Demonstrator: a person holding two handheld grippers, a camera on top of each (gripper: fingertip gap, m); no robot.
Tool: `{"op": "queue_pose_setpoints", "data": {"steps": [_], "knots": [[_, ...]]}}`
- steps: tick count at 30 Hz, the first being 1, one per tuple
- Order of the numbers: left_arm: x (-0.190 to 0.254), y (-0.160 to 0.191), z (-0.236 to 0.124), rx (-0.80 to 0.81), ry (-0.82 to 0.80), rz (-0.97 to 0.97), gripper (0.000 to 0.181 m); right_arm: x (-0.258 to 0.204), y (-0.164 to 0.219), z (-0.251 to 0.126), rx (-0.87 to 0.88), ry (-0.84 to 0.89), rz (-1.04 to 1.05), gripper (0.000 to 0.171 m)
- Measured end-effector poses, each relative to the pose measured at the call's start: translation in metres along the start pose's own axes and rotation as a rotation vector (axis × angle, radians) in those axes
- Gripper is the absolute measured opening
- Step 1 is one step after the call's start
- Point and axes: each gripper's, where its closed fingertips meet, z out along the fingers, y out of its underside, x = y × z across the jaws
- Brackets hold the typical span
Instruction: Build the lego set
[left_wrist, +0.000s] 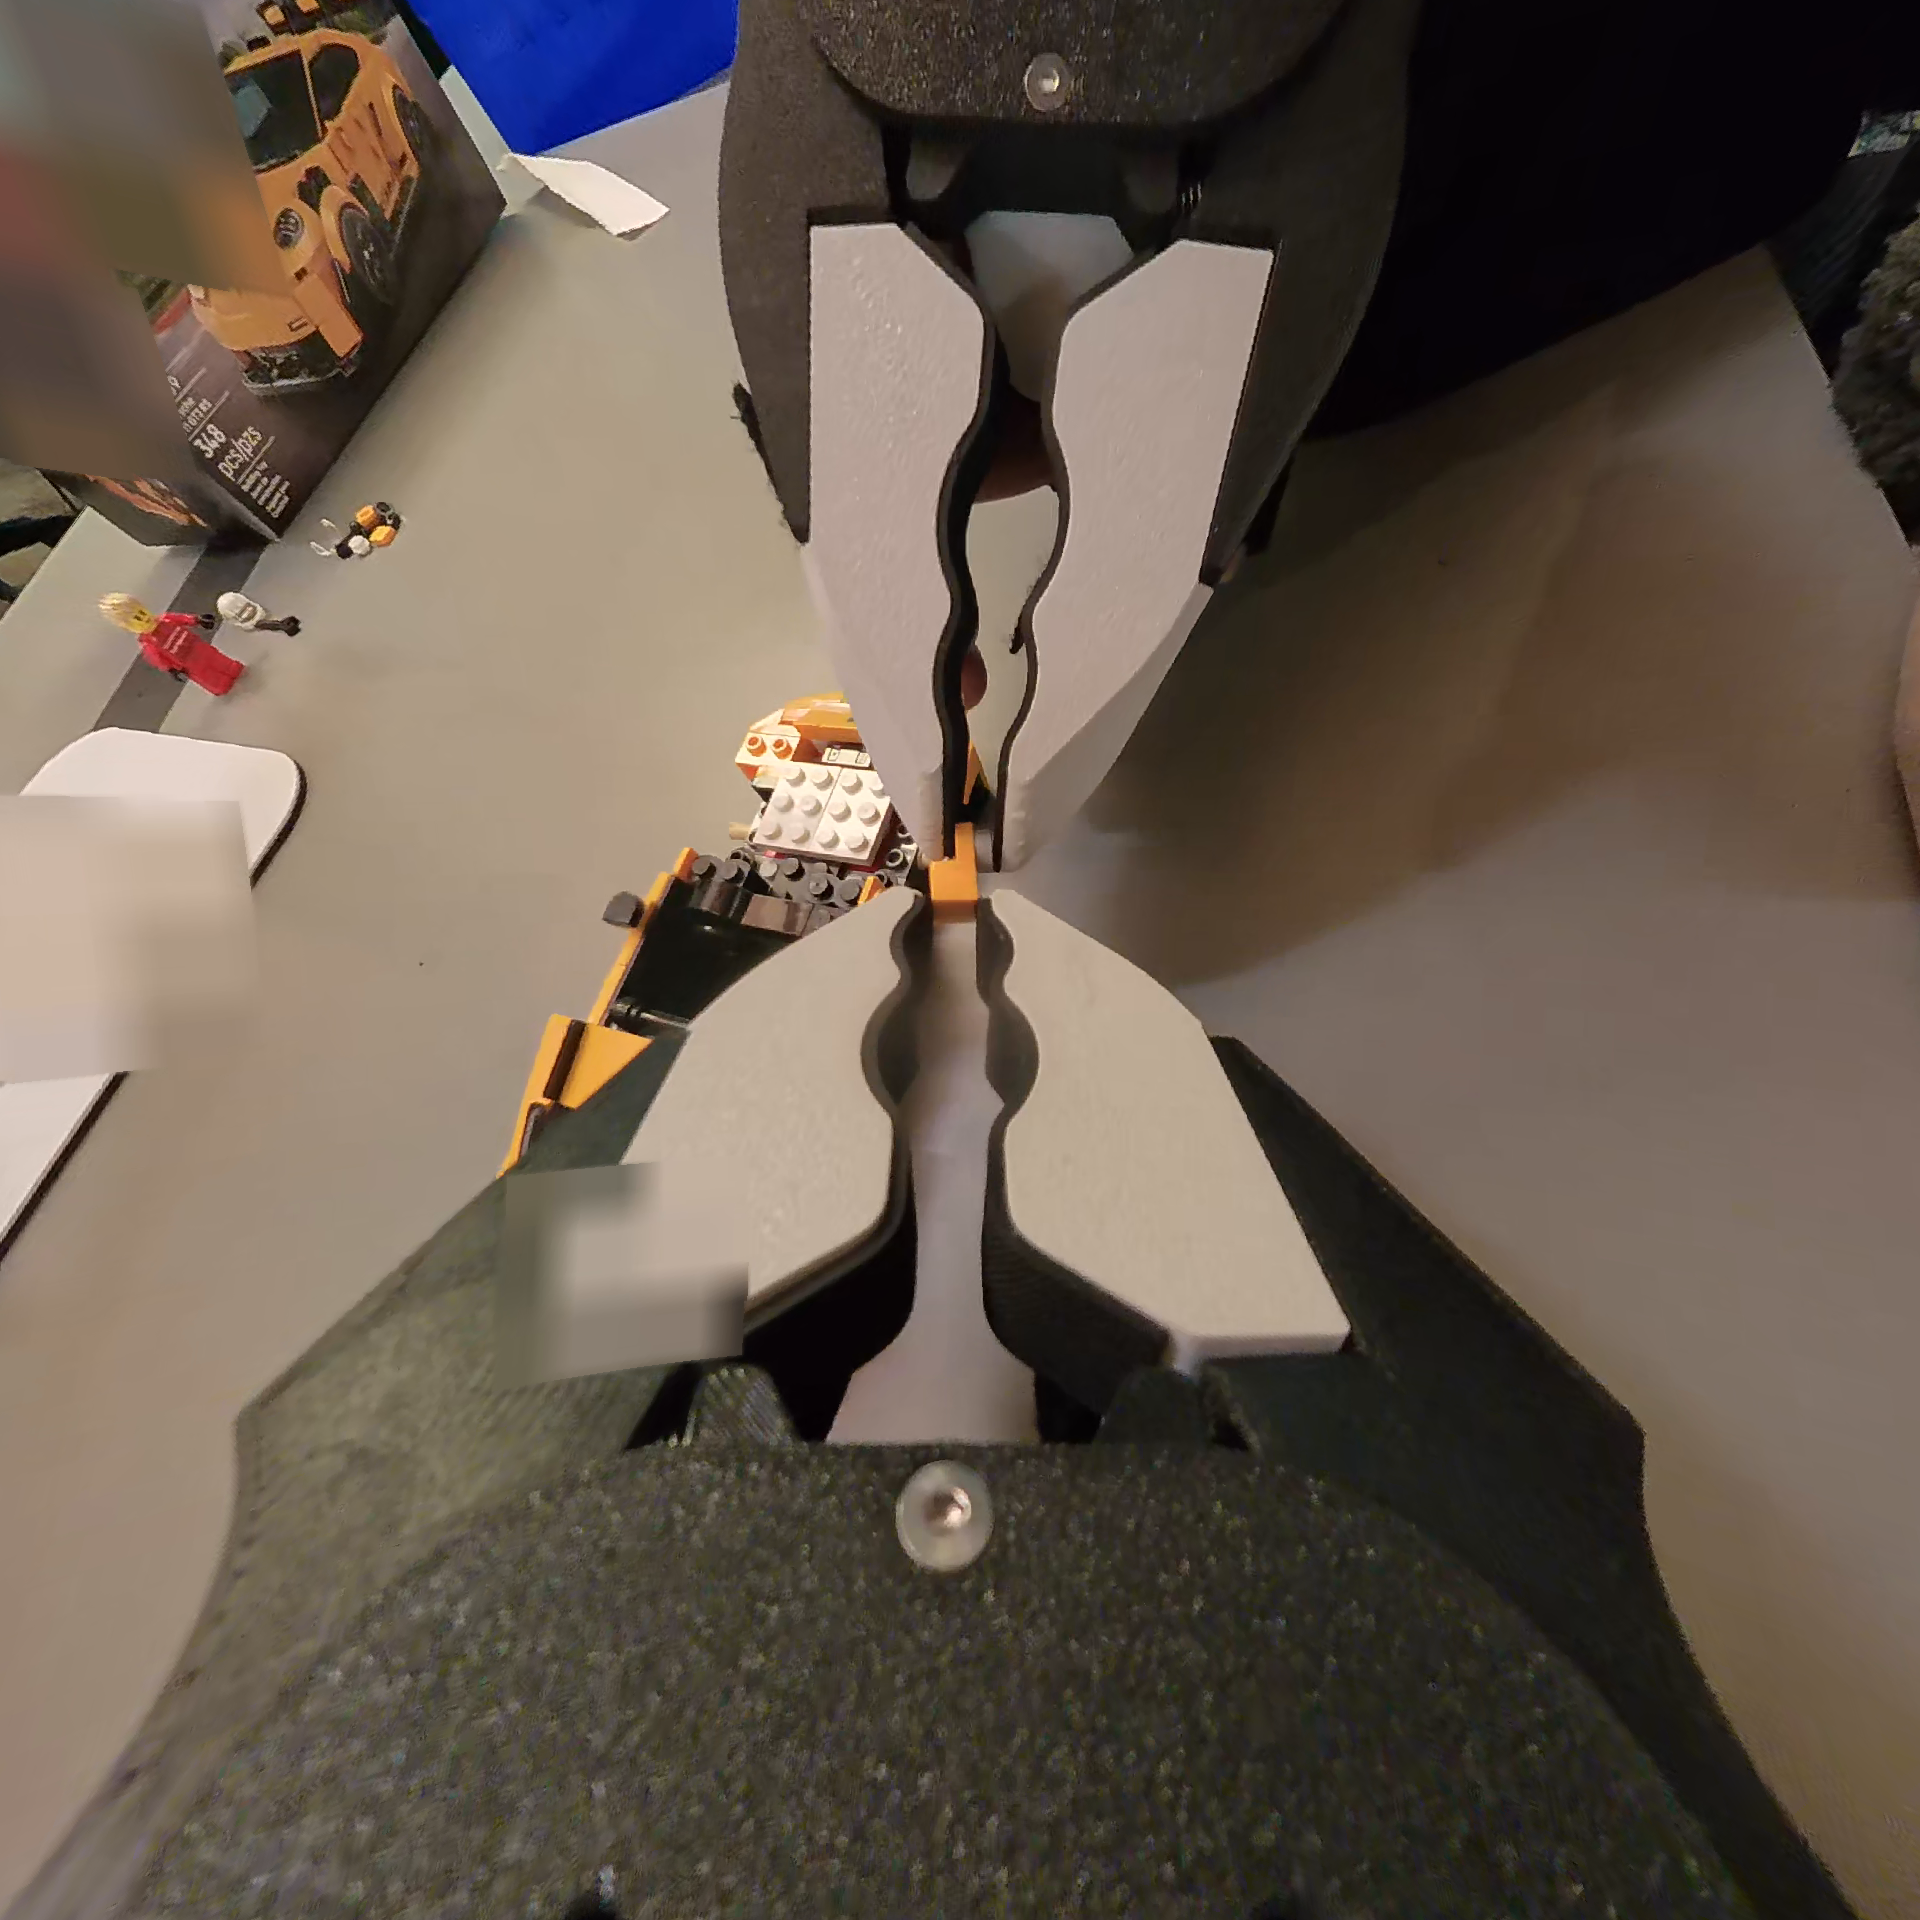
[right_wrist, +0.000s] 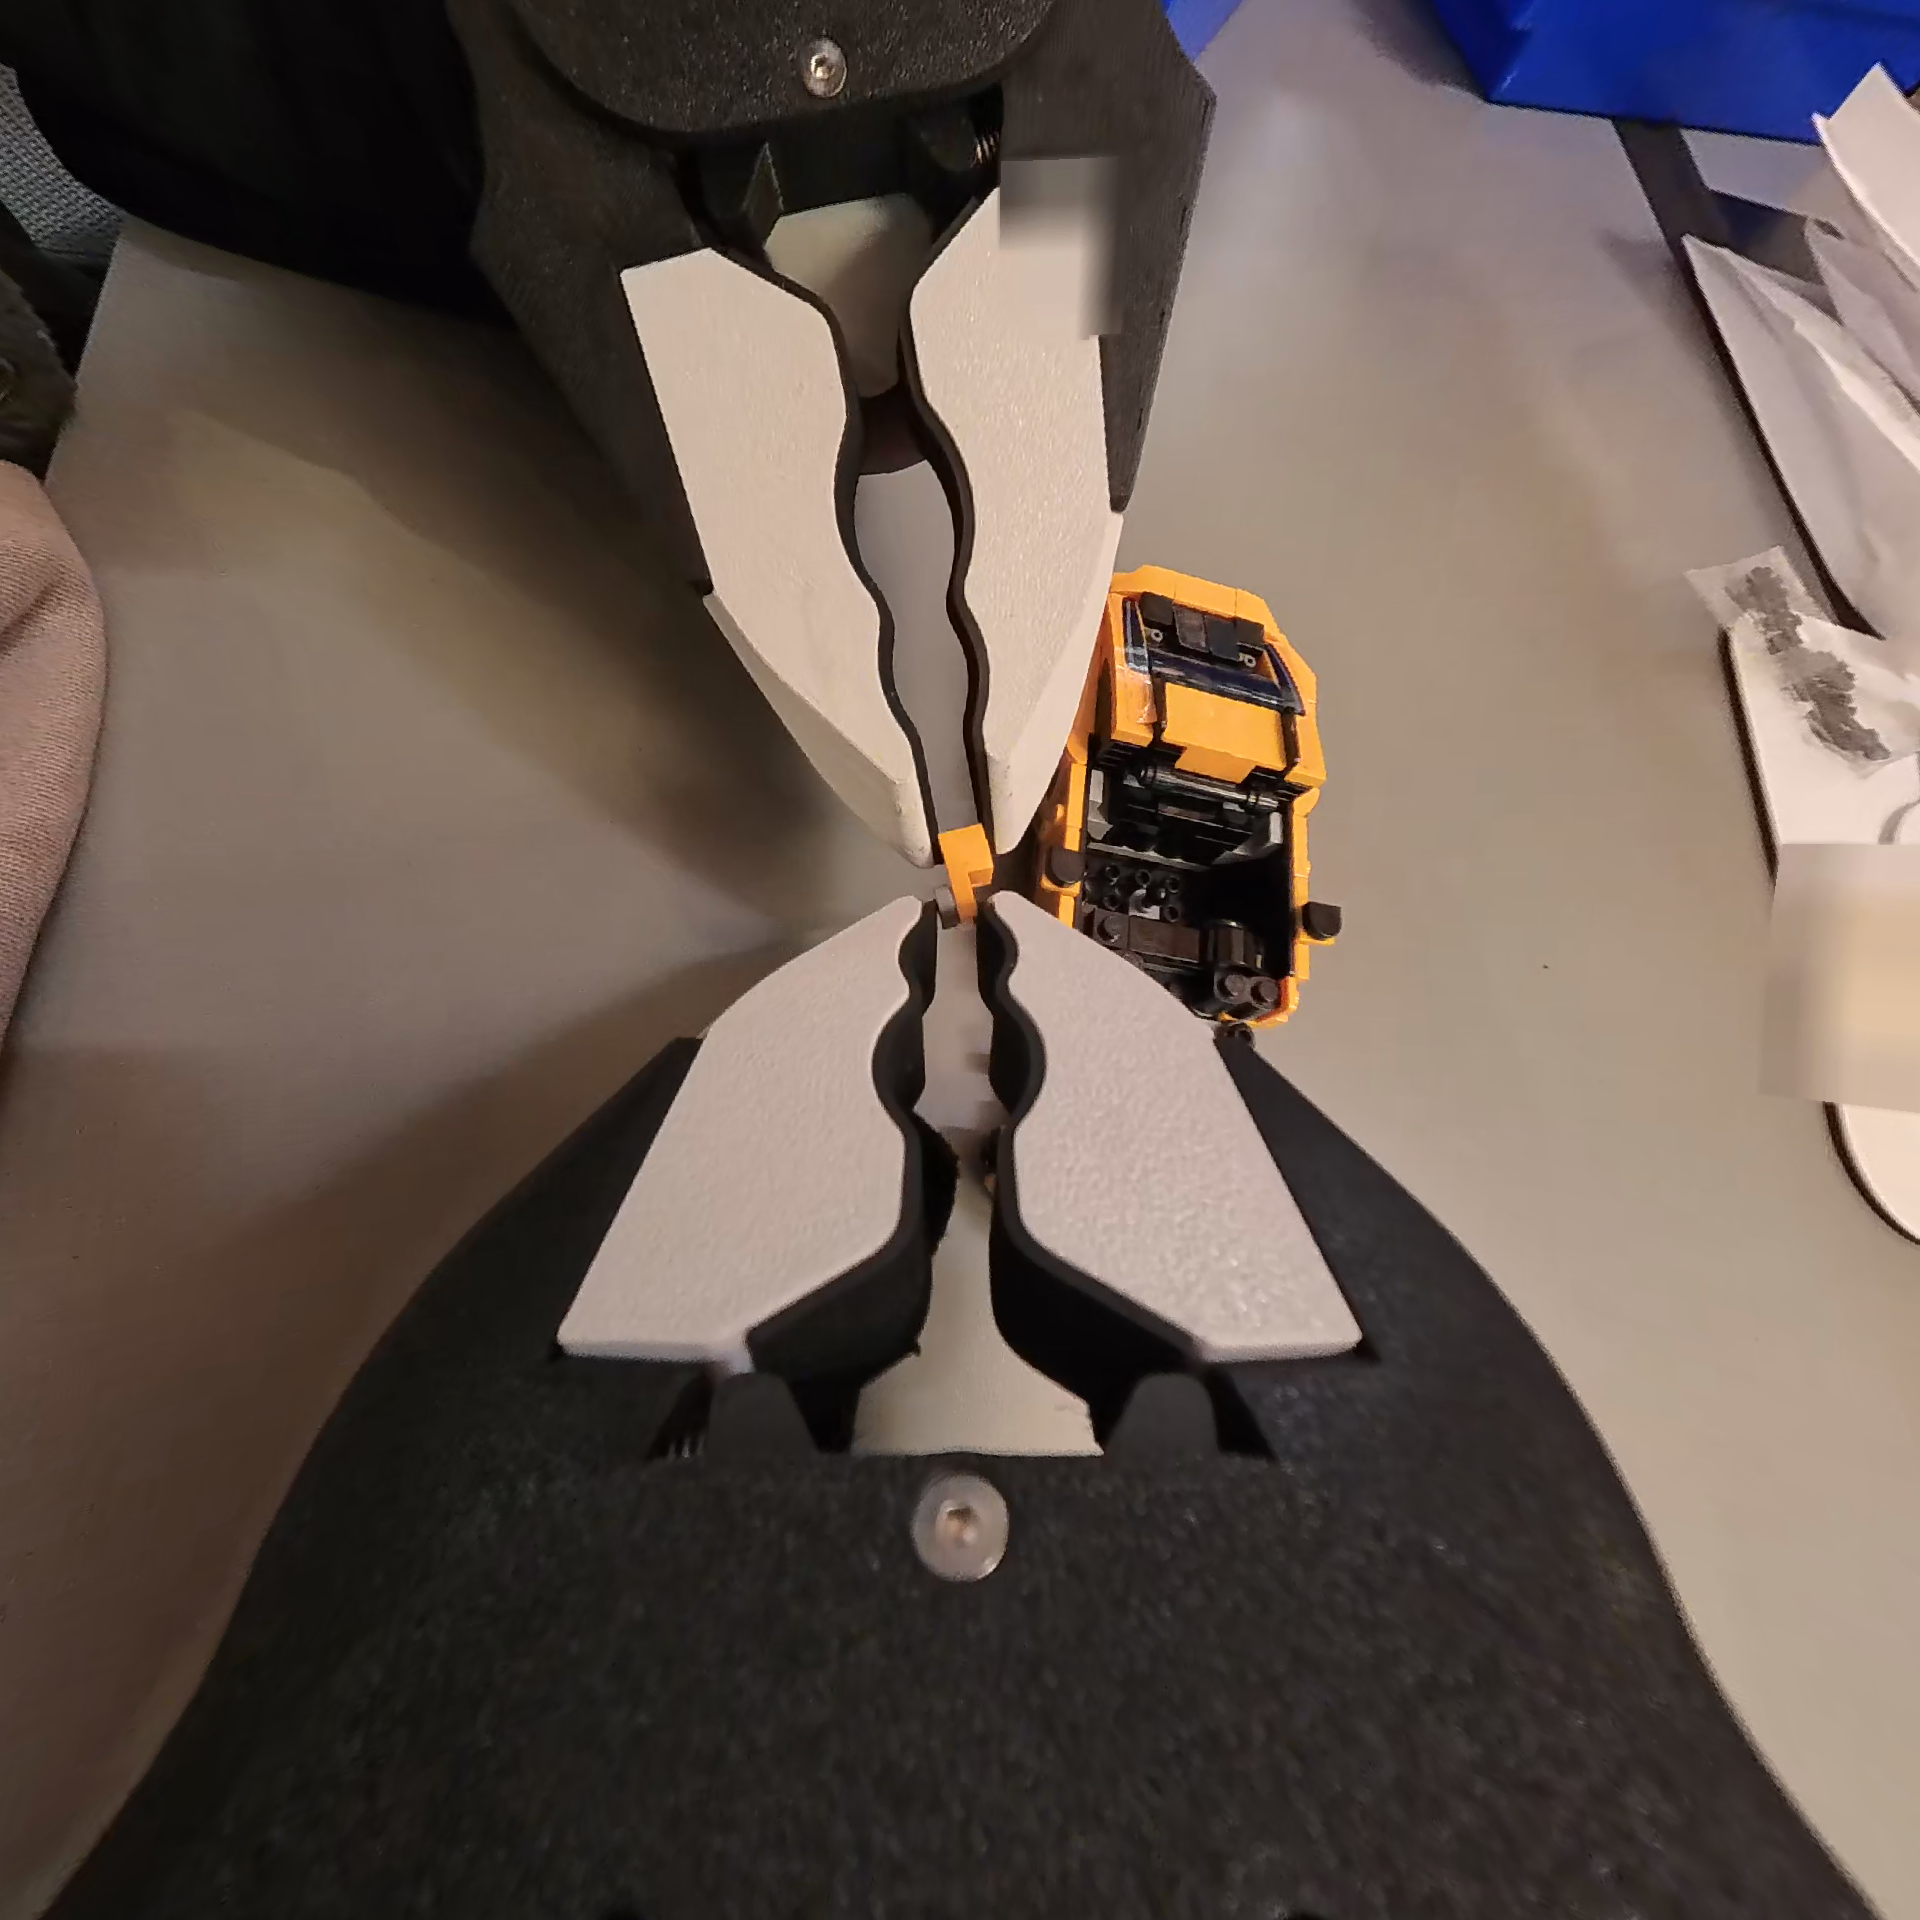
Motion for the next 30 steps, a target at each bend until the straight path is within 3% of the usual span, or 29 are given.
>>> {"op": "queue_pose_setpoints", "data": {"steps": [30], "knots": [[-0.0042, 0.0005, -0.0010, 0.000, -0.038, 0.033, 0.008, 0.0038, -0.0003, -0.0003, 0.026, 0.025, -0.020, 0.007]]}}
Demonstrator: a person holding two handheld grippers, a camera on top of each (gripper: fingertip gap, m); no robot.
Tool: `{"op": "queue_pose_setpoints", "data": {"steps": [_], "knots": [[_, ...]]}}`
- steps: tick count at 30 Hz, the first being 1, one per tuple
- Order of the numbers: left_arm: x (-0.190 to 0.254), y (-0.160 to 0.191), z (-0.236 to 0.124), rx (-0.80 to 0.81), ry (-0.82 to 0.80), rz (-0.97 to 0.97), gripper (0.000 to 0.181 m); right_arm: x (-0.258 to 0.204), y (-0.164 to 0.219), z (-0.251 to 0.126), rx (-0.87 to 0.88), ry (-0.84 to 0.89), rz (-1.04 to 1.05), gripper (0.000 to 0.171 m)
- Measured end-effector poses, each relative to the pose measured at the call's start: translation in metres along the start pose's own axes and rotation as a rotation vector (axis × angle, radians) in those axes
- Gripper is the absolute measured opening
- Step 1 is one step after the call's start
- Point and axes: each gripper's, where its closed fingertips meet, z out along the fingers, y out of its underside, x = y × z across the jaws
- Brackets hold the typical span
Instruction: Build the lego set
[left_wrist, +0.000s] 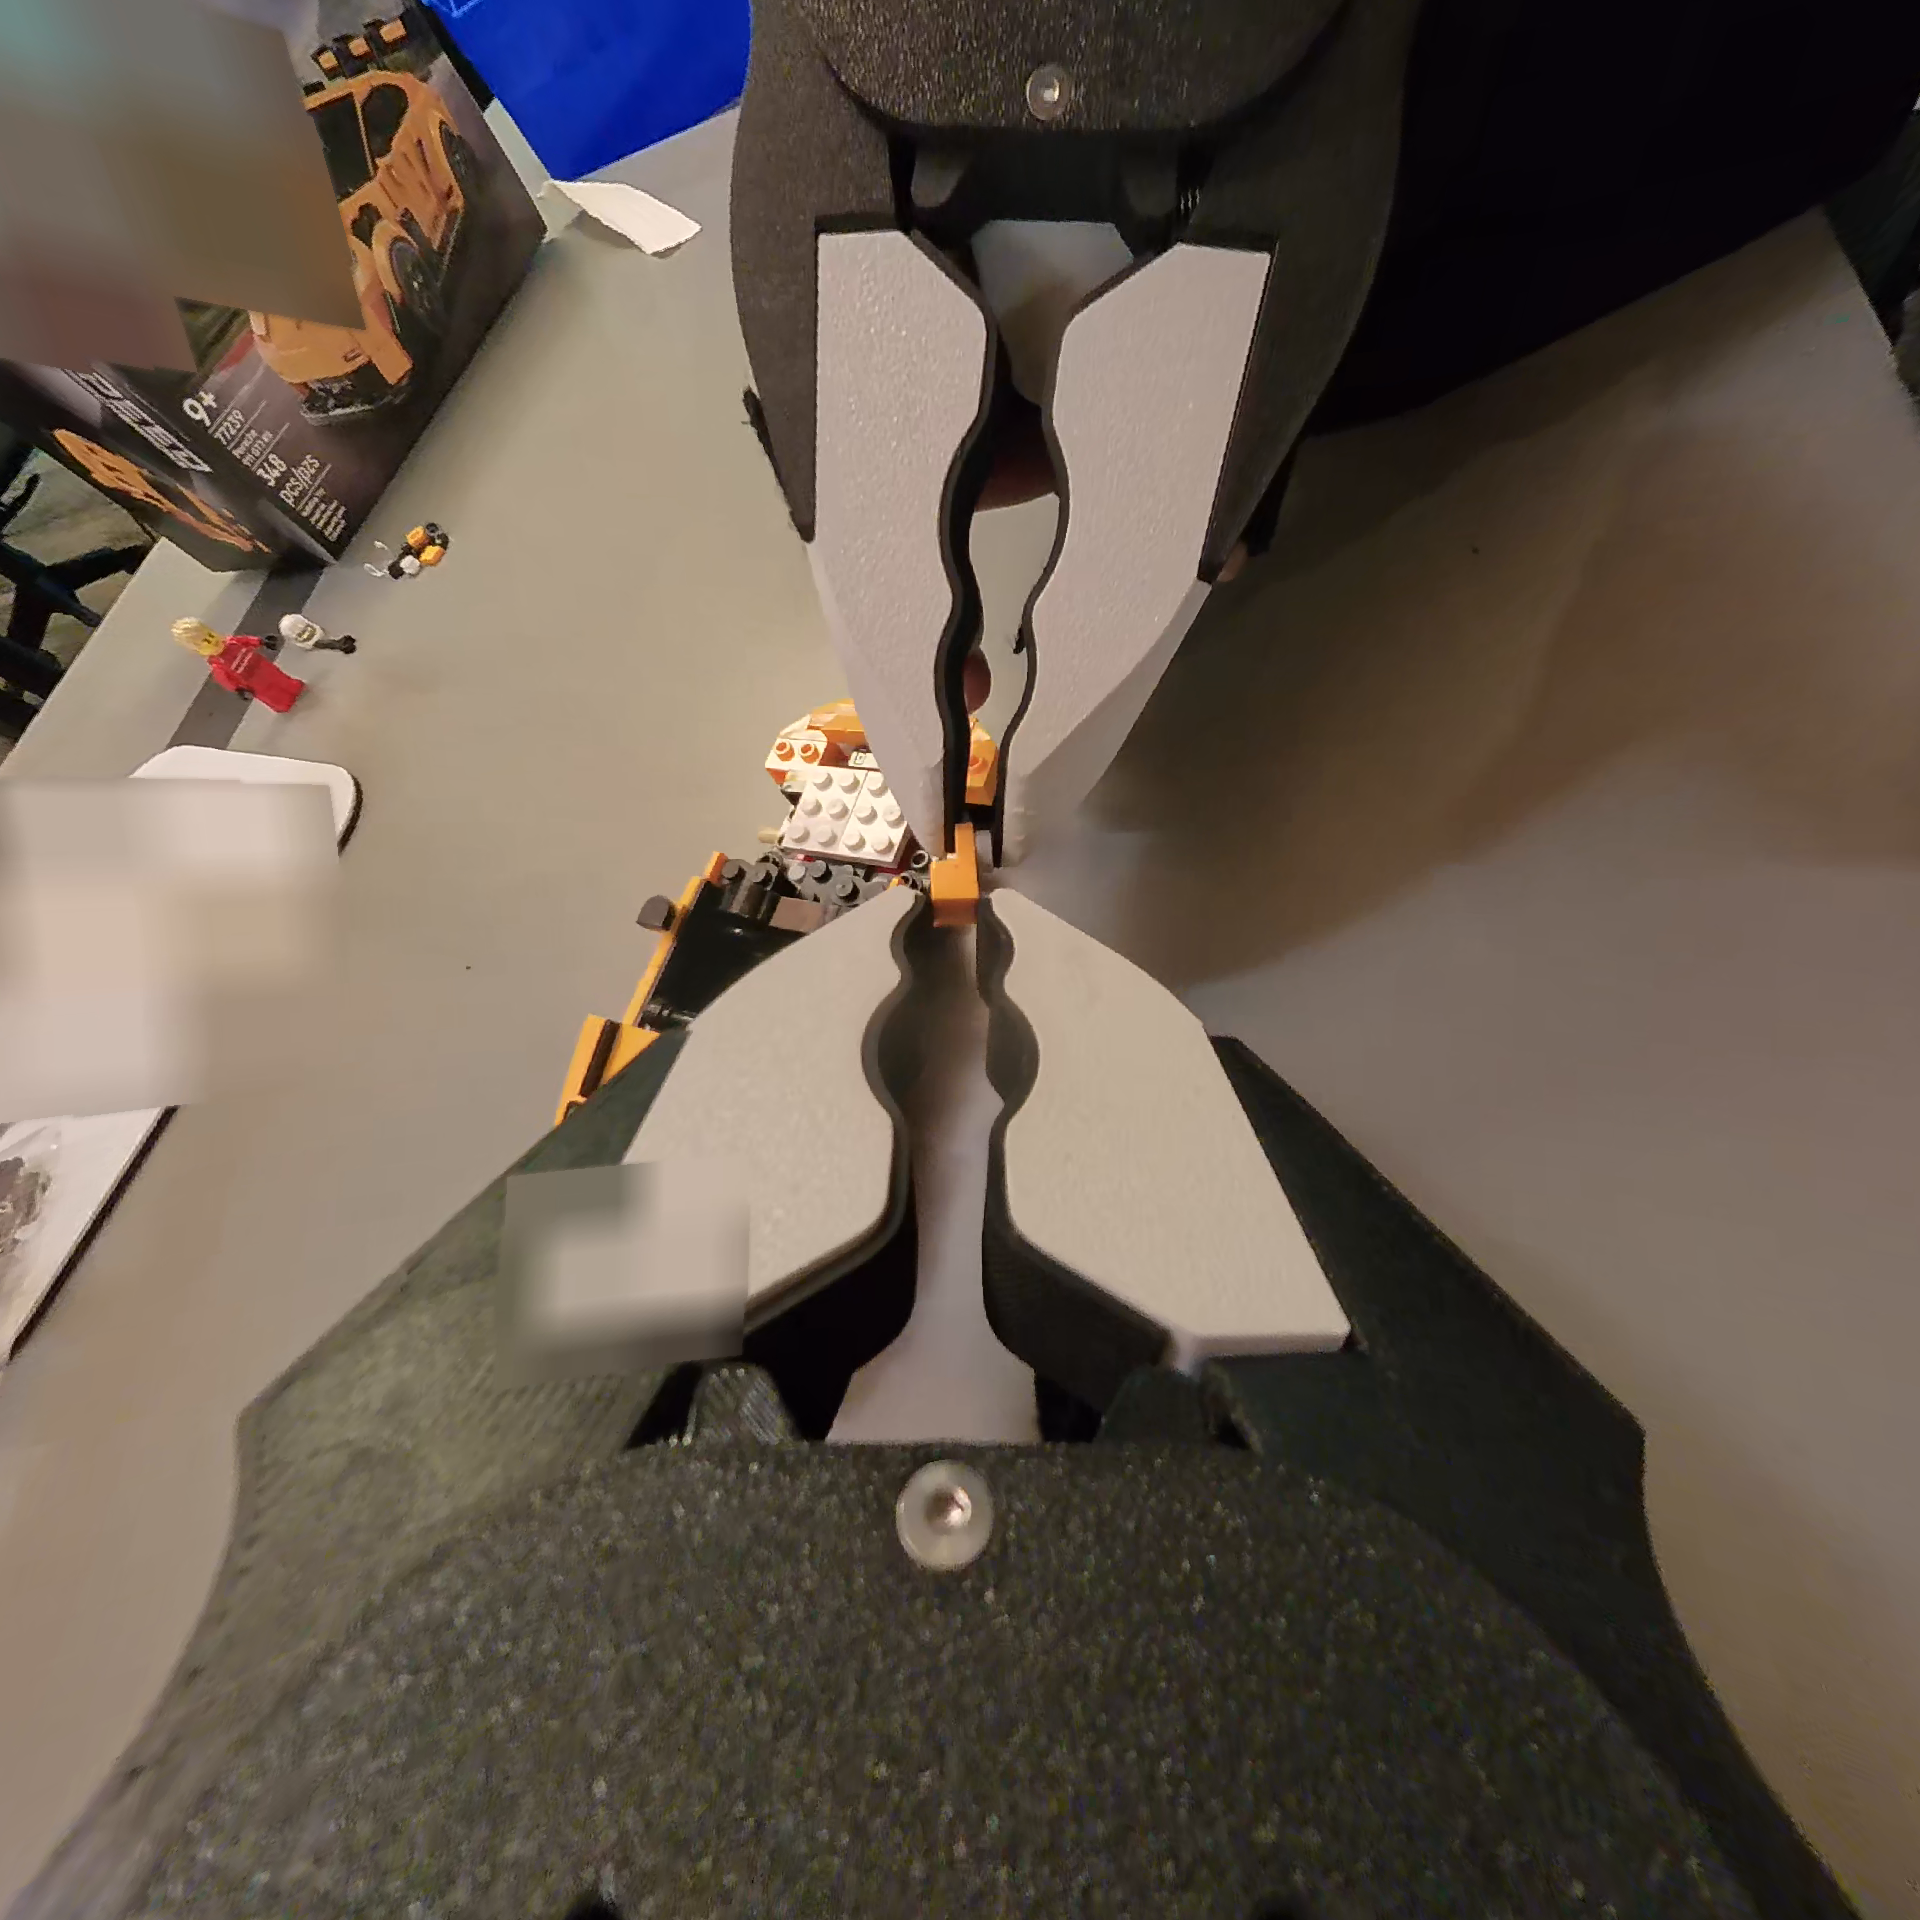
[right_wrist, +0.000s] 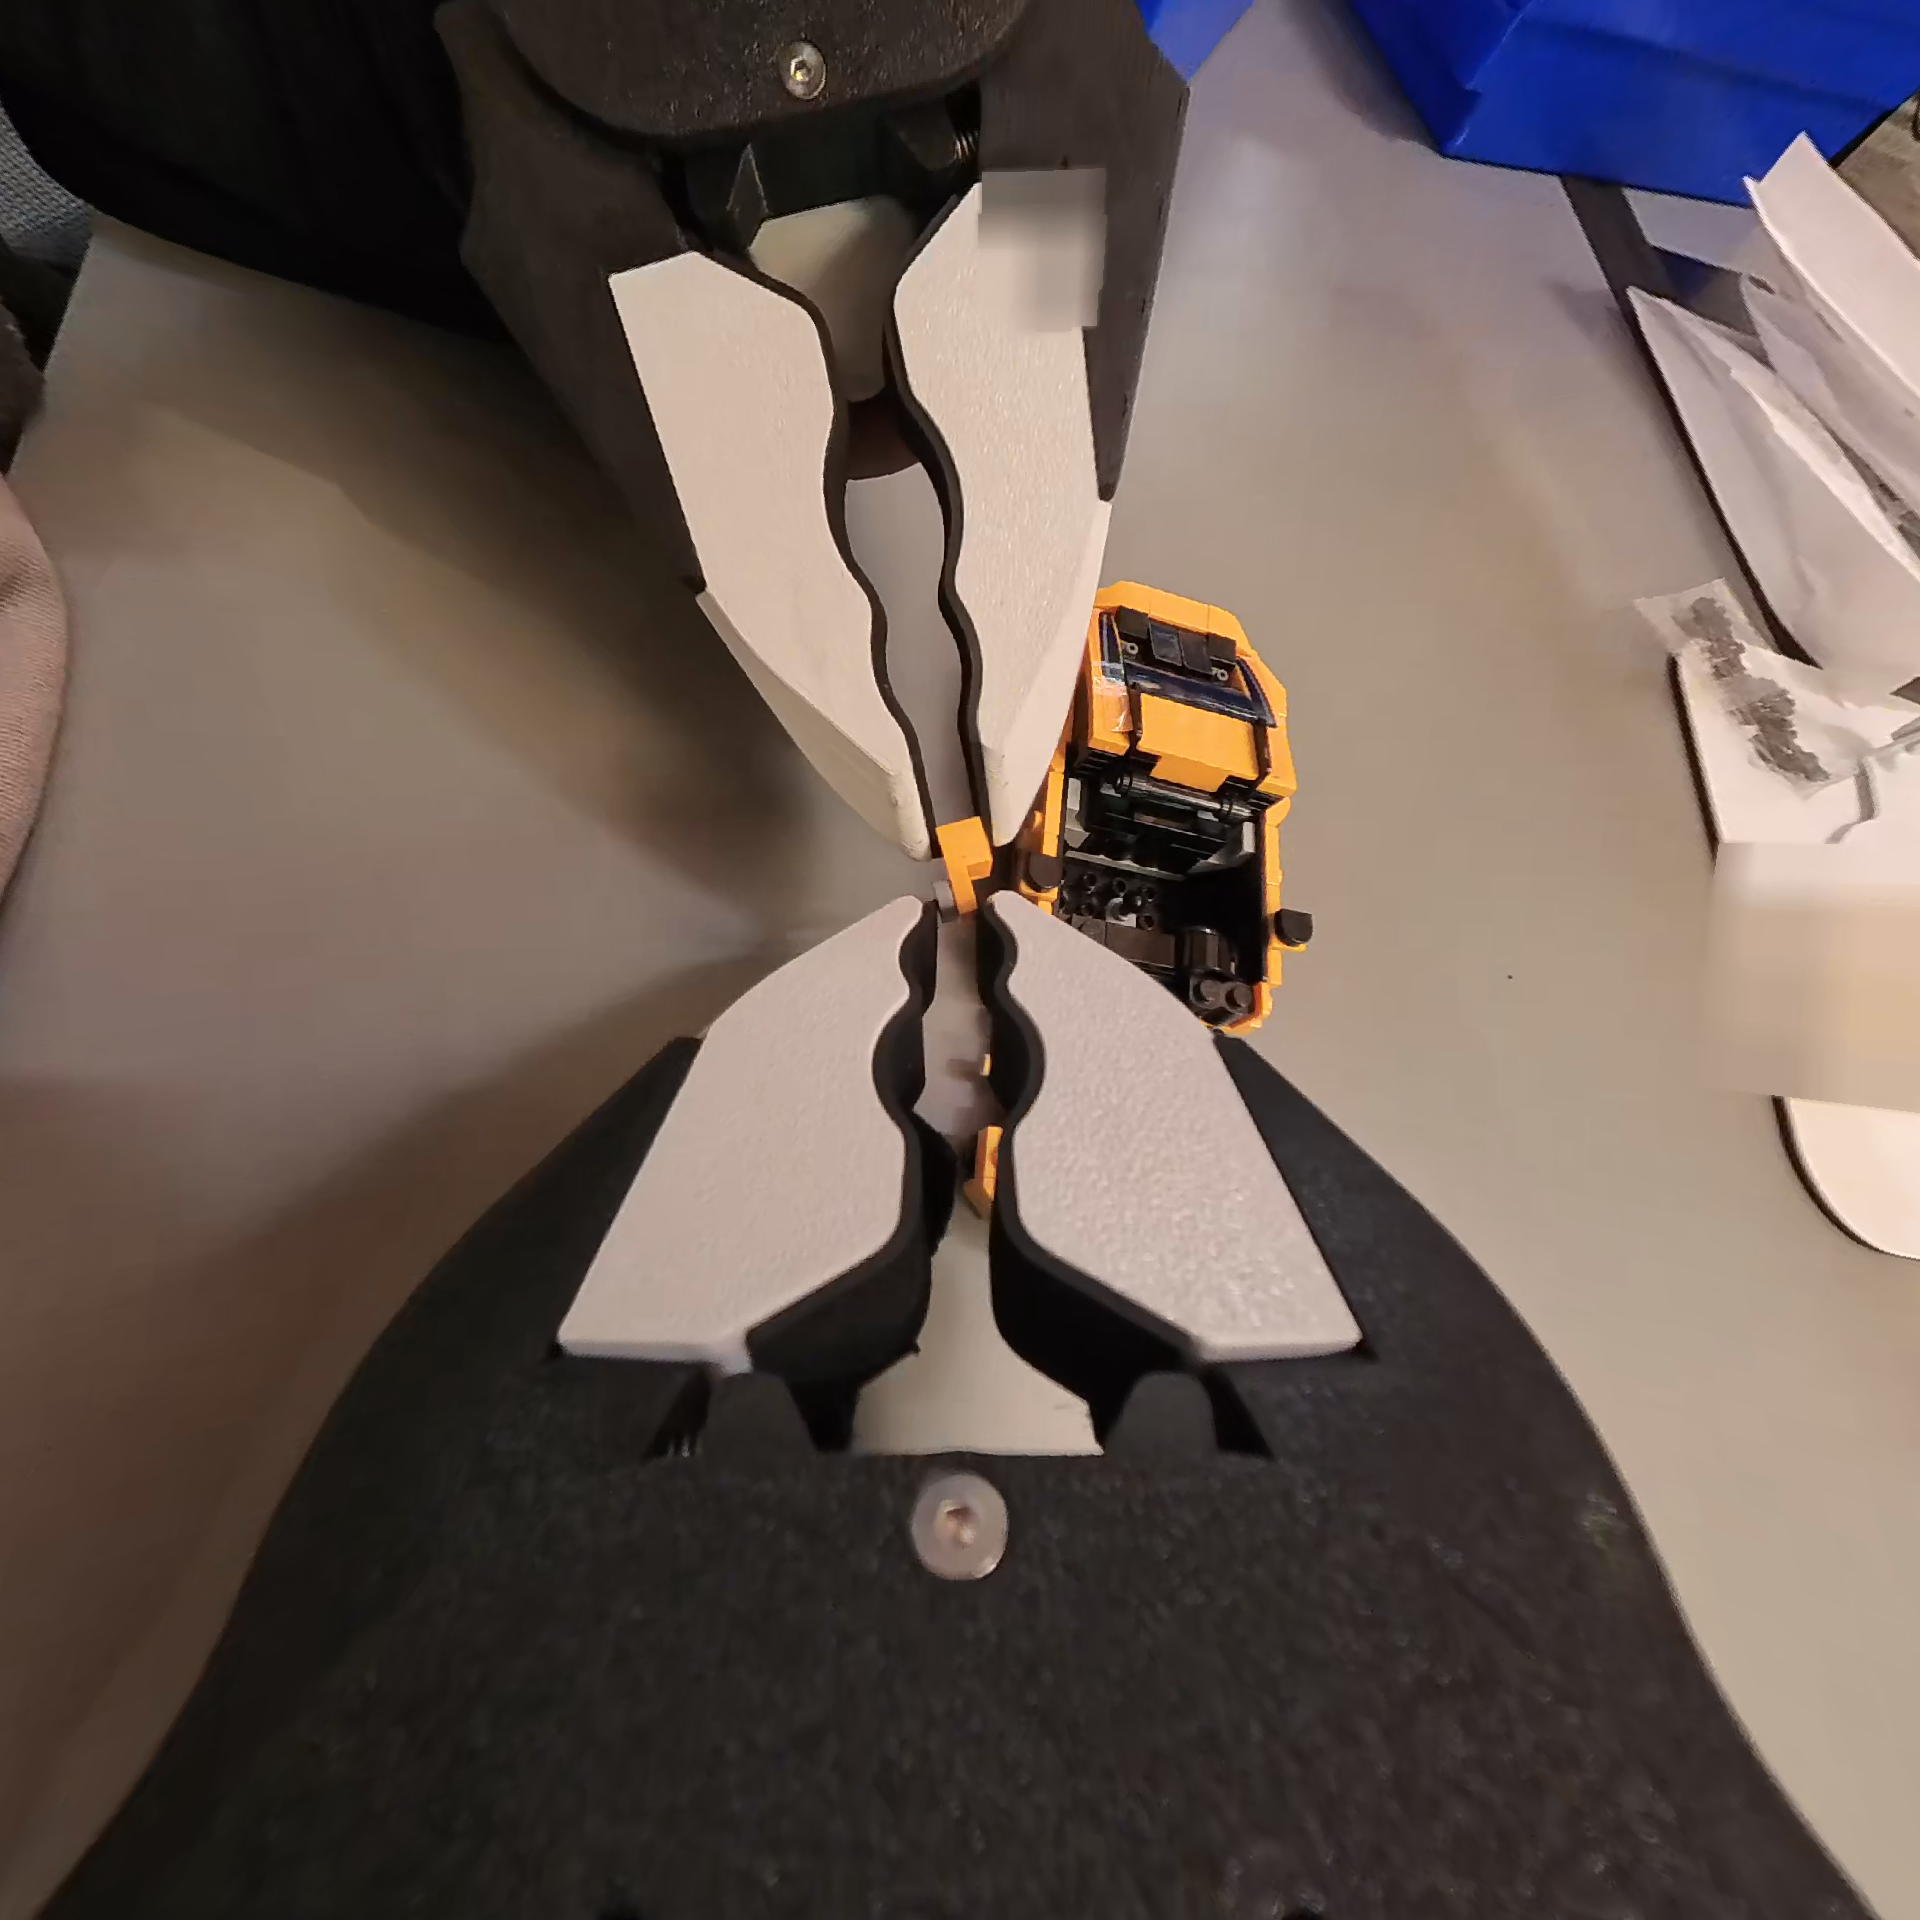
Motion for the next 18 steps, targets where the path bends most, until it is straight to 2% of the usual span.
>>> {"op": "queue_pose_setpoints", "data": {"steps": [12, 18], "knots": [[-0.0025, -0.0004, -0.0013, 0.006, -0.010, -0.013, 0.007, 0.0025, -0.0017, -0.0004, 0.009, 0.017, 0.004, 0.007], [-0.0023, -0.0007, -0.0010, 0.016, 0.019, -0.090, 0.008, 0.0028, -0.0018, -0.0014, 0.014, 0.004, 0.030, 0.007]]}}
